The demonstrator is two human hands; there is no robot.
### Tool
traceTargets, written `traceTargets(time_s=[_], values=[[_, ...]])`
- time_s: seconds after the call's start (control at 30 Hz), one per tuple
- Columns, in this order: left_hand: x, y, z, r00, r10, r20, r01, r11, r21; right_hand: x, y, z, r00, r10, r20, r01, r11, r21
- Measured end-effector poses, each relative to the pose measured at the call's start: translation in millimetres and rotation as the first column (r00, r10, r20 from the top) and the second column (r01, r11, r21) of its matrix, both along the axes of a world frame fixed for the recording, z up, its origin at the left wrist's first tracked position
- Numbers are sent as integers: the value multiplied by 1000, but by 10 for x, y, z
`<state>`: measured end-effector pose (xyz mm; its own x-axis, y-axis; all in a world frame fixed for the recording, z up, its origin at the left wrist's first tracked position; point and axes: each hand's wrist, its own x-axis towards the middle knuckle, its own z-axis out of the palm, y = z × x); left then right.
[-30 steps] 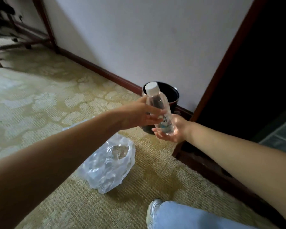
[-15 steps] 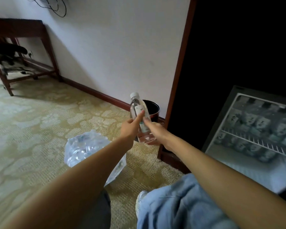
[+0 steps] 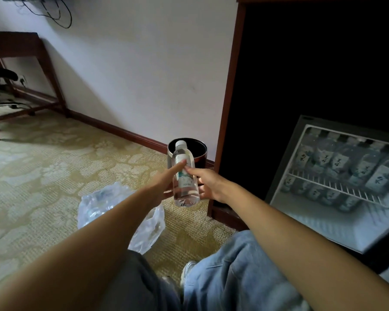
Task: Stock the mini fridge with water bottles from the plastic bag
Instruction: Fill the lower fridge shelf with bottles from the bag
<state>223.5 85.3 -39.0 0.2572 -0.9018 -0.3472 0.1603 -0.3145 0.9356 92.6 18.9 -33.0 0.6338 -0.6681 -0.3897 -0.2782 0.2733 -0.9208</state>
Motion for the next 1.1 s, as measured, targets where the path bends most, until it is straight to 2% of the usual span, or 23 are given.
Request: traceTargets(time_s=[0.13, 0.27, 0.37, 0.43, 0.53, 0.77, 0.87, 0.97, 1.1], values=[[14, -32, -101, 996, 64, -58, -65, 998, -11, 41, 29, -33, 998, -18, -55, 19, 1000, 25], [-151, -102, -122, 998, -32, -46, 31, 999, -17, -119, 19, 14, 990, 2, -143, -4, 1000, -15], [-377, -185, -128, 996, -84, -2, 84, 996, -42, -349, -10, 25, 971, -47, -234, 17, 992, -126], [-561, -267, -132, 991, -124, 58, 127, 990, -53, -558, -48, -23, 965, -119, -232, 78, 981, -178], [-901, -437, -164, 971, -212, 110, 218, 975, -46, -938, -133, -163, 957, -223, -185, 199, 970, -142], [-2136, -915, -359, 914, -396, 86, 400, 916, -31, -2195, -389, -395, 898, -411, -156, 400, 911, -96], [-2752, -1044, -422, 890, -441, 112, 448, 893, -39, -2785, -401, -402, 850, -502, -158, 486, 864, -132], [-3240, -1052, -511, 839, -516, 172, 527, 849, -25, -3274, -330, -488, 800, -583, -140, 563, 811, -161], [-3498, -1070, -492, 712, -629, 313, 650, 759, 47, -3600, -238, -546, 798, -579, -168, 543, 811, -216]])
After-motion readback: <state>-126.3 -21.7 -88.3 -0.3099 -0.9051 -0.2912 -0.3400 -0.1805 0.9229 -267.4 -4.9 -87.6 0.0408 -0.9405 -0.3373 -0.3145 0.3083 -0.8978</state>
